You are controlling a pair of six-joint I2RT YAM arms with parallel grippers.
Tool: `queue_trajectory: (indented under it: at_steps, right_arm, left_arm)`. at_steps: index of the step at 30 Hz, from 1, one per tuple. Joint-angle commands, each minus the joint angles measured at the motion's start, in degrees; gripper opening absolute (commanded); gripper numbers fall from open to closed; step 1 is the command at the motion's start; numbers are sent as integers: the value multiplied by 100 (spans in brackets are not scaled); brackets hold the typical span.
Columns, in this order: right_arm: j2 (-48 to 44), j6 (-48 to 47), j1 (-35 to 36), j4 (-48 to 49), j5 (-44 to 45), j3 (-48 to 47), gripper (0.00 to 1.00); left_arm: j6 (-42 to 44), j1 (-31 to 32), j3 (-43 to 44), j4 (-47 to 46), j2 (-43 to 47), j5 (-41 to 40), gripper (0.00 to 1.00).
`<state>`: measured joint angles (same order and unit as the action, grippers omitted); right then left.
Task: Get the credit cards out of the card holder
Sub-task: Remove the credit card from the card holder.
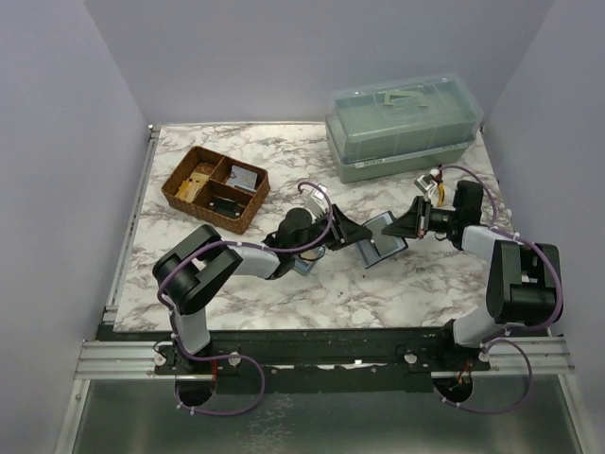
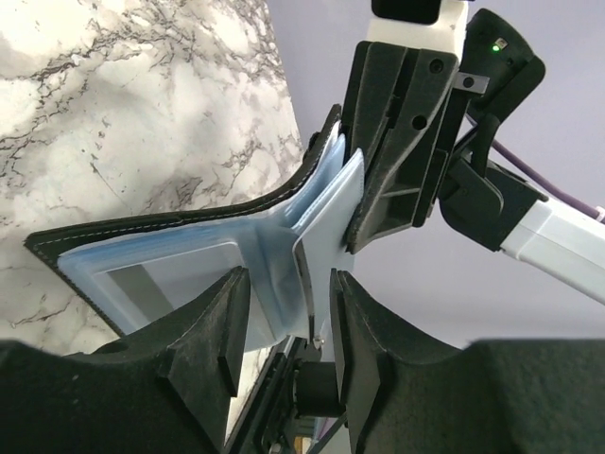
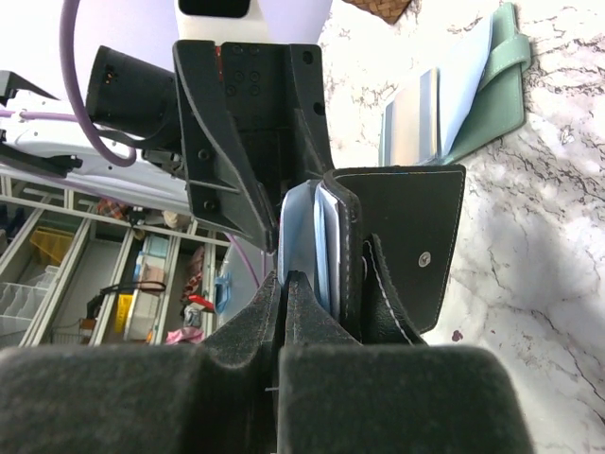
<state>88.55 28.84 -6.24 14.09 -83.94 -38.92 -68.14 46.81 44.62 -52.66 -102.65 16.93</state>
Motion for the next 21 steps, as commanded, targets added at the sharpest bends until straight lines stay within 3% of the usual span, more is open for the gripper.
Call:
queue_trajectory:
  at_steps: [1,9,19,21]
  right_arm:
    - [94,303,-53,399,-407,75,0]
    - [217,412,-60,518,-458,98,0]
    - [267,469,-70,590,-513,116,0]
    - [283,499,-71,625,-517,126,0]
  left_arm:
    - [79,86,156,-237,-213,111,43]
    - [-76,162,236,-632,-351,270,29]
    - [-654,181,105,-1687,-673,434,26]
    - [-756,180,115,-1949,-800,457,17]
